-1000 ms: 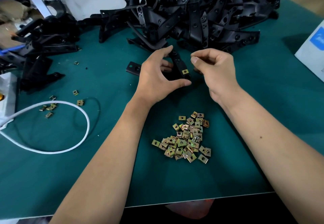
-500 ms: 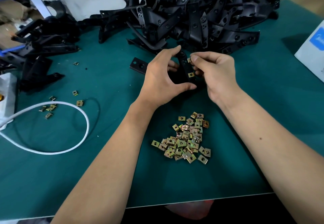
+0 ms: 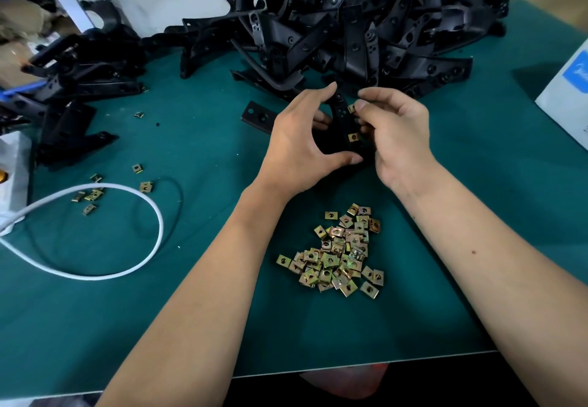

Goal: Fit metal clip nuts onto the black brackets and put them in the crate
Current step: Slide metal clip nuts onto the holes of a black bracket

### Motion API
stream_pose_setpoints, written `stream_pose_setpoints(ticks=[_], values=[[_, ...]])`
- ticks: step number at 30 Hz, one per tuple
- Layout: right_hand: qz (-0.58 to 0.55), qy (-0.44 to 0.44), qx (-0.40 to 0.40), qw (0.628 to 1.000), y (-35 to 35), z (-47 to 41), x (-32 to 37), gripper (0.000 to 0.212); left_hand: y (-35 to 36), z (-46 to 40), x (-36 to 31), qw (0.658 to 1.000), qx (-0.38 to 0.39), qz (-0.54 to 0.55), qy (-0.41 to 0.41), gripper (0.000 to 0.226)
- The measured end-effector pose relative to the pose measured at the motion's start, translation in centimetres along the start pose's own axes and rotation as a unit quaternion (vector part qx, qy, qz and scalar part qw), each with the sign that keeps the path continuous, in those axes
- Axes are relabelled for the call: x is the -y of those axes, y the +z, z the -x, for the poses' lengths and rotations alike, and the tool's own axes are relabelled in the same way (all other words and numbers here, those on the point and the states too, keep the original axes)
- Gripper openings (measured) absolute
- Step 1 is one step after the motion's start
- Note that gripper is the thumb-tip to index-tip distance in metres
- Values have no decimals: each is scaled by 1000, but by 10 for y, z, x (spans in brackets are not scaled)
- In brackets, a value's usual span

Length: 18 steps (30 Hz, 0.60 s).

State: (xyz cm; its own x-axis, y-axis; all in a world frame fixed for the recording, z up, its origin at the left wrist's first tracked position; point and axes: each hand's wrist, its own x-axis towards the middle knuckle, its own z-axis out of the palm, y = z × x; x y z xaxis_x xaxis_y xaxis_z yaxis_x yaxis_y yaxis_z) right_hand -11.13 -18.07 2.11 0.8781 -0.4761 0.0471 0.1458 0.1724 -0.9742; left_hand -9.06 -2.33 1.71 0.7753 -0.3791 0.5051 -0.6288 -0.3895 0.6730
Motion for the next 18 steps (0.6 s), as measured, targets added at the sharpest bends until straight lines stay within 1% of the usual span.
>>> stream_pose_setpoints(ticks=[2, 8, 13, 18], values=[[-4, -5, -13, 1000, -1, 0, -1, 14, 0, 0, 0, 1000, -4, 5, -7, 105], [5, -8, 9, 1000, 1, 1, -1, 15, 0, 1, 0, 1000, -3, 4, -9, 105], [2, -13, -12, 1000, 3, 4, -2, 15, 1, 0, -1, 1000, 0, -7, -4, 105], [13, -20, -2, 1000, 5, 8, 1, 17, 1, 1, -3, 1000, -6, -14, -5, 105]])
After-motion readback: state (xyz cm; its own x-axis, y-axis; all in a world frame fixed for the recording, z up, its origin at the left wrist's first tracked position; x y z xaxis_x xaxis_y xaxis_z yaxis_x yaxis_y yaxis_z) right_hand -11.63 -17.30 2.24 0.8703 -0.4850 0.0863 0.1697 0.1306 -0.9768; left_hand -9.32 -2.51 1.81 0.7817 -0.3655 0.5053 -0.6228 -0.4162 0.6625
